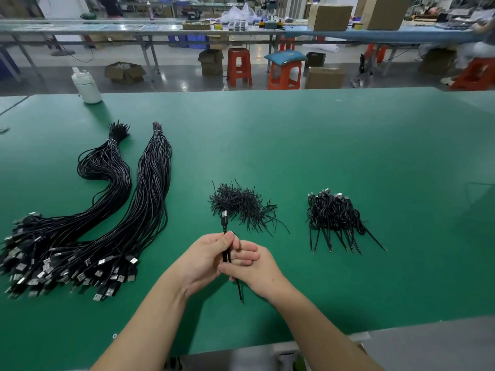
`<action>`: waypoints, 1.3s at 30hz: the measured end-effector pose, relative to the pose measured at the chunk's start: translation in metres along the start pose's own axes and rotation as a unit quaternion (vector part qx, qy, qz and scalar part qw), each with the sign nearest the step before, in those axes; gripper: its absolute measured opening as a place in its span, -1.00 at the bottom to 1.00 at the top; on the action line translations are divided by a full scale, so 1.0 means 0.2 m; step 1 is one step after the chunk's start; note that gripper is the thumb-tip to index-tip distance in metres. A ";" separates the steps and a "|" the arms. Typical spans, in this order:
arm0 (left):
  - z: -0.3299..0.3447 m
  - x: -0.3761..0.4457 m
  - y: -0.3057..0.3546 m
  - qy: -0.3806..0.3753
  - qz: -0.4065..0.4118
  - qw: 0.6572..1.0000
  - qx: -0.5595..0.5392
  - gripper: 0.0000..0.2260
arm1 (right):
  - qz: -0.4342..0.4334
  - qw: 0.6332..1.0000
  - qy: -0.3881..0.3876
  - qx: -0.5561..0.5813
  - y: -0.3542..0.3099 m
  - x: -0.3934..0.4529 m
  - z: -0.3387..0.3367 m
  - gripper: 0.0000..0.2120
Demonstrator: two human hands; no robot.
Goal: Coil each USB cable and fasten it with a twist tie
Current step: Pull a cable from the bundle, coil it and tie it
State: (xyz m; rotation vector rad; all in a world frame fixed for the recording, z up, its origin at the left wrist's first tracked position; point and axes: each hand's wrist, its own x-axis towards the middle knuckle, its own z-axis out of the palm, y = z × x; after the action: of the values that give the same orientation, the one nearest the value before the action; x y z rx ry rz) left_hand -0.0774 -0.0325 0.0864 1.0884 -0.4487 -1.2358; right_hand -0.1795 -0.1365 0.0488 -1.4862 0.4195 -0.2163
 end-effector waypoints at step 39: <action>0.05 0.03 -0.03 0.204 0.077 0.759 0.613 -0.69 | -0.053 0.913 0.064 -0.398 0.03 -0.07 -0.03 -0.87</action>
State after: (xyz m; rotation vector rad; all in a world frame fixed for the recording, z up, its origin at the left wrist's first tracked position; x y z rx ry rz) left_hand -0.0871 -0.0411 0.0844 2.3085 -1.0363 -0.3844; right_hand -0.1943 -0.1356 0.0450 -2.3121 0.5697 -0.2430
